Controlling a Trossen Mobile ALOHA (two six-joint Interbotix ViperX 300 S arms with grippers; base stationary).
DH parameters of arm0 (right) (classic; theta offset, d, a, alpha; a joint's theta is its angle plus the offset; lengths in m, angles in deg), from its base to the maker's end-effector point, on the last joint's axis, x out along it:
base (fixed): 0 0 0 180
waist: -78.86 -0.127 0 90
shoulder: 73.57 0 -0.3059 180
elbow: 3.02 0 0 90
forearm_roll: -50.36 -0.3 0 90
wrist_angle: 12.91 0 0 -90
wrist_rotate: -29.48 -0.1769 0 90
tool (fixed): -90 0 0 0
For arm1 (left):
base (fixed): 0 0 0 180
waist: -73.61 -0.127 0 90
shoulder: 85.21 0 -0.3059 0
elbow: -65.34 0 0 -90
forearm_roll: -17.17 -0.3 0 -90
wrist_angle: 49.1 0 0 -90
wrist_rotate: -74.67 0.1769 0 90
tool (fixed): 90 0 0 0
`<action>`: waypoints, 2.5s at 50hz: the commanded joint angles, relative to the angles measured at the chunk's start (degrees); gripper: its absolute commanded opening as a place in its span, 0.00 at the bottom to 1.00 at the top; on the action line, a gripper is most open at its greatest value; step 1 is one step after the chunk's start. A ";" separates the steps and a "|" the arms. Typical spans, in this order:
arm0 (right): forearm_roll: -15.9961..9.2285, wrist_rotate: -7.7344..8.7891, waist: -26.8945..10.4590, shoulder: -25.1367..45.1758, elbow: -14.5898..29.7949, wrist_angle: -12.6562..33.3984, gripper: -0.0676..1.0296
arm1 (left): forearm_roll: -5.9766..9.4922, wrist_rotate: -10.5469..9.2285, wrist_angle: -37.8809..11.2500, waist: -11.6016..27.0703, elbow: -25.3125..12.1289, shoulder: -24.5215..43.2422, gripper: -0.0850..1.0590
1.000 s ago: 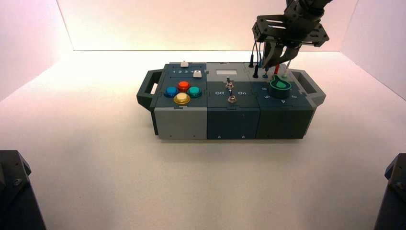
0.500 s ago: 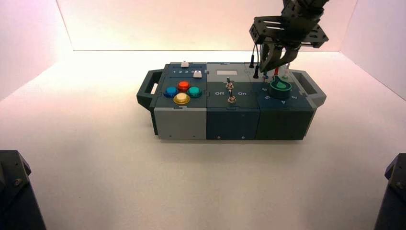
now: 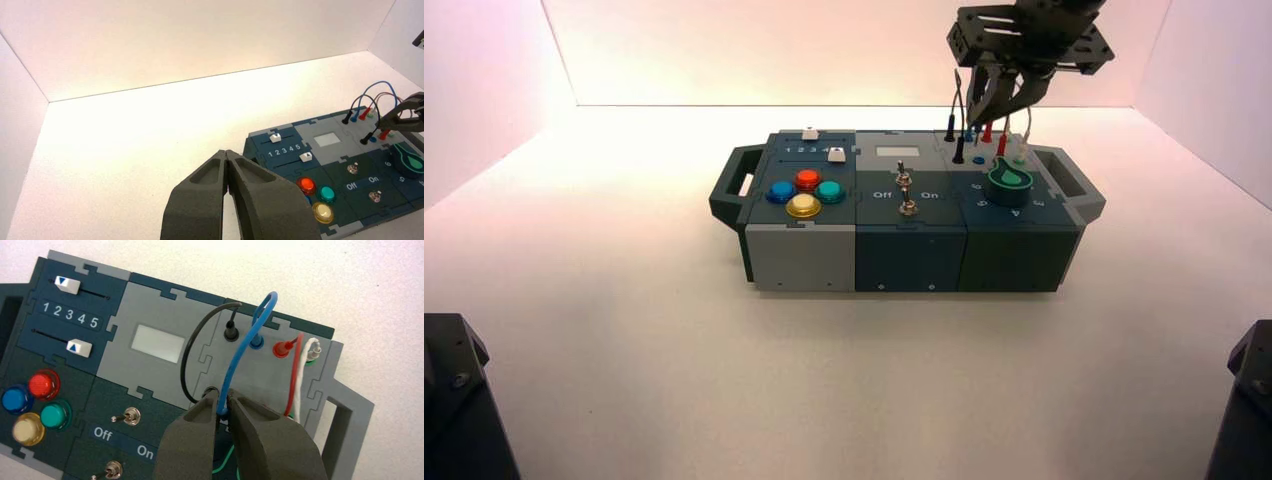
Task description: Insert the blue wire.
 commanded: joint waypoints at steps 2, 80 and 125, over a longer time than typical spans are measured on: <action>0.53 -0.35 0.53 -0.97 1.23 0.00 0.04 | -0.09 -0.09 0.62 0.09 -1.23 0.26 0.05; 1.76 -0.62 1.76 2.72 2.64 -0.62 0.04 | -0.09 -0.09 0.62 0.09 -1.23 -0.44 0.05; 1.76 -0.97 1.76 4.83 3.08 -0.70 0.04 | 0.00 0.00 0.70 0.09 -1.23 -0.35 0.05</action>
